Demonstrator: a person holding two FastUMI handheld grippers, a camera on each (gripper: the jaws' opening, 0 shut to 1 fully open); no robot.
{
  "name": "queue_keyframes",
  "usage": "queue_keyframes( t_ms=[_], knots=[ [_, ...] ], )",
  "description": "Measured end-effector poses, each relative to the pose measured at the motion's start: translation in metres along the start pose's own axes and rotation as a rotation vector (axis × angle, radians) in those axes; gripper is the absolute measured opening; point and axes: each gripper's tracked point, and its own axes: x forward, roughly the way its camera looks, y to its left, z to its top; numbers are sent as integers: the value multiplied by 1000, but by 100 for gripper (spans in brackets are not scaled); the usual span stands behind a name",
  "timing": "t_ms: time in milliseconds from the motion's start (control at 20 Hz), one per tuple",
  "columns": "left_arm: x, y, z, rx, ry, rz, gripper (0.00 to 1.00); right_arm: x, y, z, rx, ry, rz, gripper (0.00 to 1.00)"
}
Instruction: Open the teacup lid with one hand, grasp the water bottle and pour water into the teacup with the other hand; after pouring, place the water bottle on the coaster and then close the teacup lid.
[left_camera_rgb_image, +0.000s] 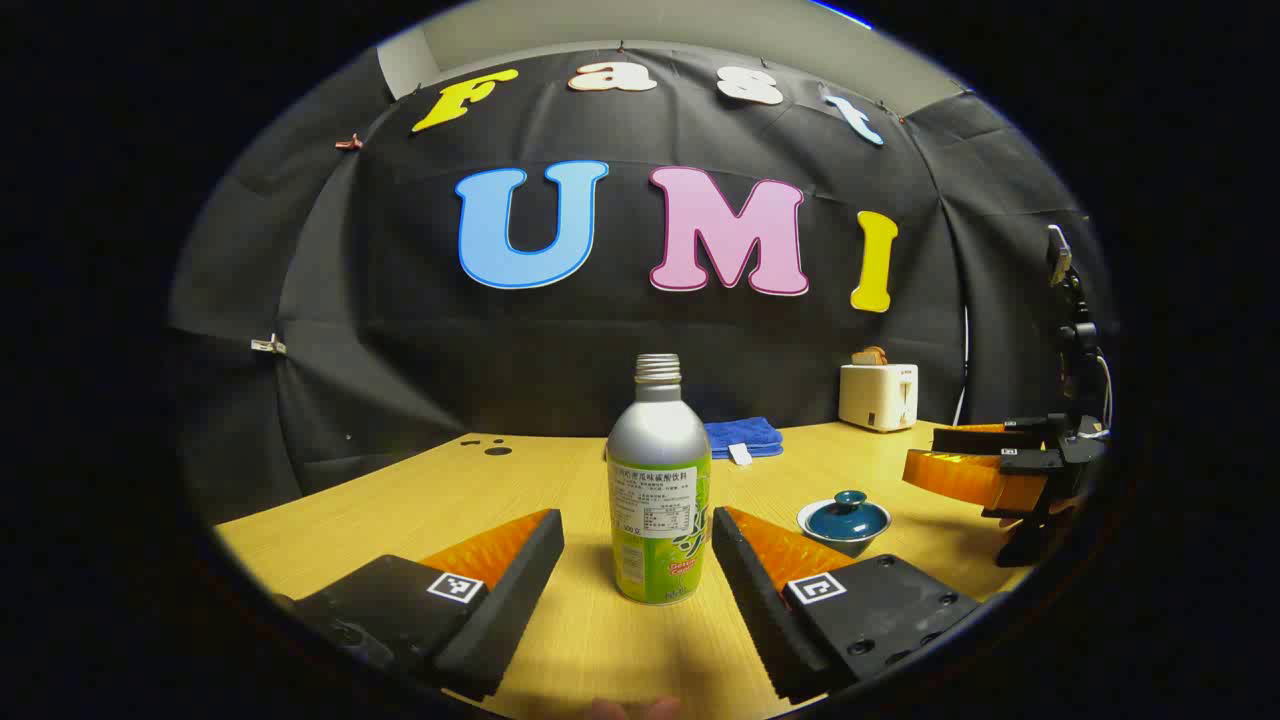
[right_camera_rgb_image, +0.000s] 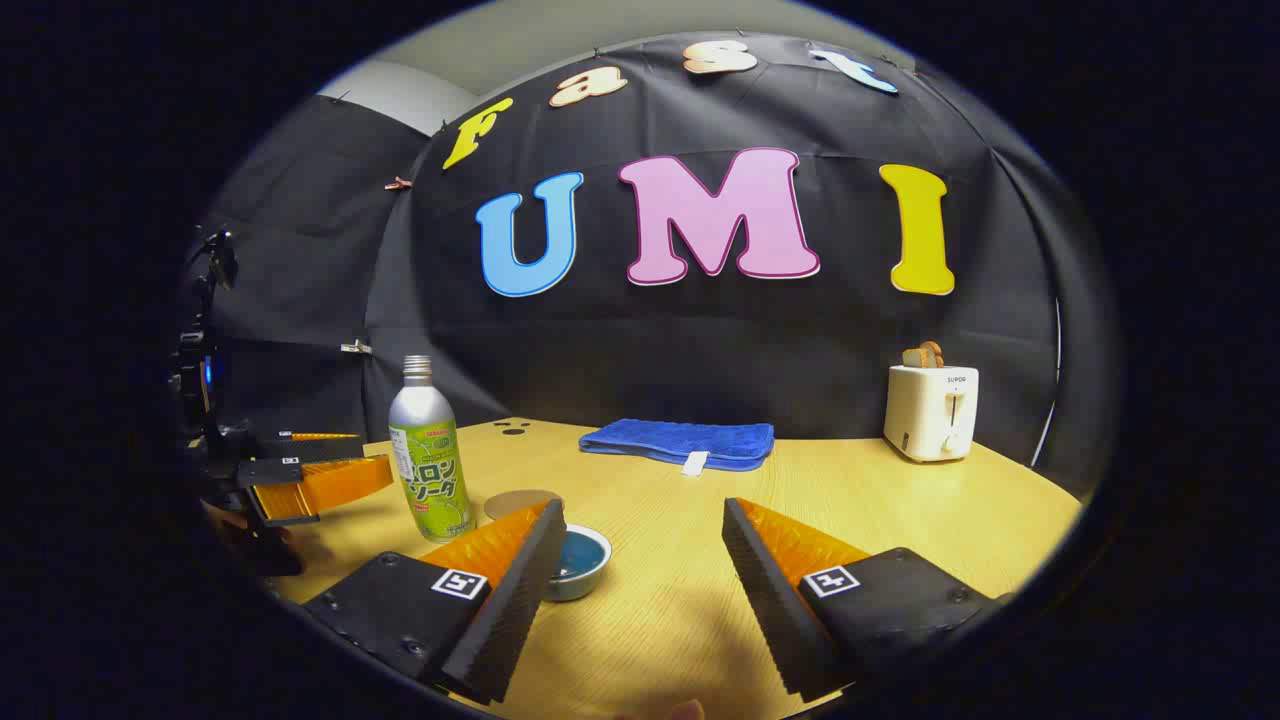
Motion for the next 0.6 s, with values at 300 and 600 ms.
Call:
queue_keyframes(
  t_ms=[300, 600],
  knots=[
    [0, 1, 0, 0, -1, 7, 95, 0, 0, -1, 0, 0, 1, 98],
    [0, 1, -1, -1, -1, 8, 95, -1, -1, -1, -1, 0, 2, 98]
  ],
)
